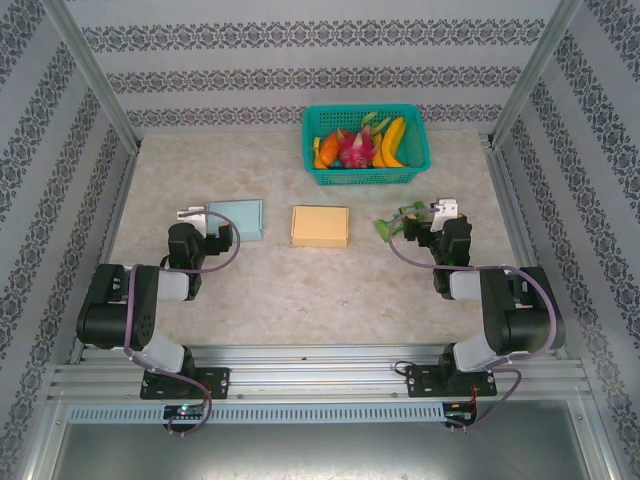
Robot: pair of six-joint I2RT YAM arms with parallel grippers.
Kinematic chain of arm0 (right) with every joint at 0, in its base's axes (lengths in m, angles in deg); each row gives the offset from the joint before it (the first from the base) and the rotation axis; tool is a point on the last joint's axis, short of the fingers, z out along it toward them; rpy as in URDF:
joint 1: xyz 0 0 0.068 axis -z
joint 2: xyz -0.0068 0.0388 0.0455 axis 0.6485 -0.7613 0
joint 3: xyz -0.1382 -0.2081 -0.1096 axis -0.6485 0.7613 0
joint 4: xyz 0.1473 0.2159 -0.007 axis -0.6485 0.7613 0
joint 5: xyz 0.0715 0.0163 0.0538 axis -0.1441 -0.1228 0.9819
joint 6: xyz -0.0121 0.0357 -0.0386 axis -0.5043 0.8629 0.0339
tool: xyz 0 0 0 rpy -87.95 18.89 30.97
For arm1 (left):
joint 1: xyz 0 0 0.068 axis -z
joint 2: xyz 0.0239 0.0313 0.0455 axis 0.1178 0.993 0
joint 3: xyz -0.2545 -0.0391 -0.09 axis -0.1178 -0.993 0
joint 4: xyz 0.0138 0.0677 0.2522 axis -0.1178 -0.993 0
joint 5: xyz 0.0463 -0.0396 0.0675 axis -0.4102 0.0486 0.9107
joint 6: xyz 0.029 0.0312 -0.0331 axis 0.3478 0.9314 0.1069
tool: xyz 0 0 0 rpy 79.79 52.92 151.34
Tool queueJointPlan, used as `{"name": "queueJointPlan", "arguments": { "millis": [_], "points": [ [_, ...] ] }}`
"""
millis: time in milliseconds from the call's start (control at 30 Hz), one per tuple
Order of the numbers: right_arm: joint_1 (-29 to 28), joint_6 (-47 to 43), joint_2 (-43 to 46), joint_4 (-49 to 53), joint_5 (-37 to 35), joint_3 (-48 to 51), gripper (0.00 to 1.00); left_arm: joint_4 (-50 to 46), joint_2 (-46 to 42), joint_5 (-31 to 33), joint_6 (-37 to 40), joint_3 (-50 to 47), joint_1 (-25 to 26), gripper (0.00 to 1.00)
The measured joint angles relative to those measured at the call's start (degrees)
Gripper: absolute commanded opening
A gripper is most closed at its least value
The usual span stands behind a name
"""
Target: Fold the paper box
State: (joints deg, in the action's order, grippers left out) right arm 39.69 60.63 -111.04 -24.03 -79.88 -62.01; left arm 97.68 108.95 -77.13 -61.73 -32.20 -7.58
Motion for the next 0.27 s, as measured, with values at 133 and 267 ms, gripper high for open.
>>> {"name": "queueJointPlan", "arguments": {
  "millis": [133, 267],
  "points": [
    [0.0, 0.0, 0.0, 0.0, 0.0, 0.0, 0.98, -0.1, 0.0, 0.0, 0.0, 0.2, 0.0, 1.00],
    [0.0, 0.0, 0.0, 0.0, 0.0, 0.0, 0.98, -0.2, 0.0, 0.0, 0.2, 0.3, 0.1, 1.00]
  ]
}}
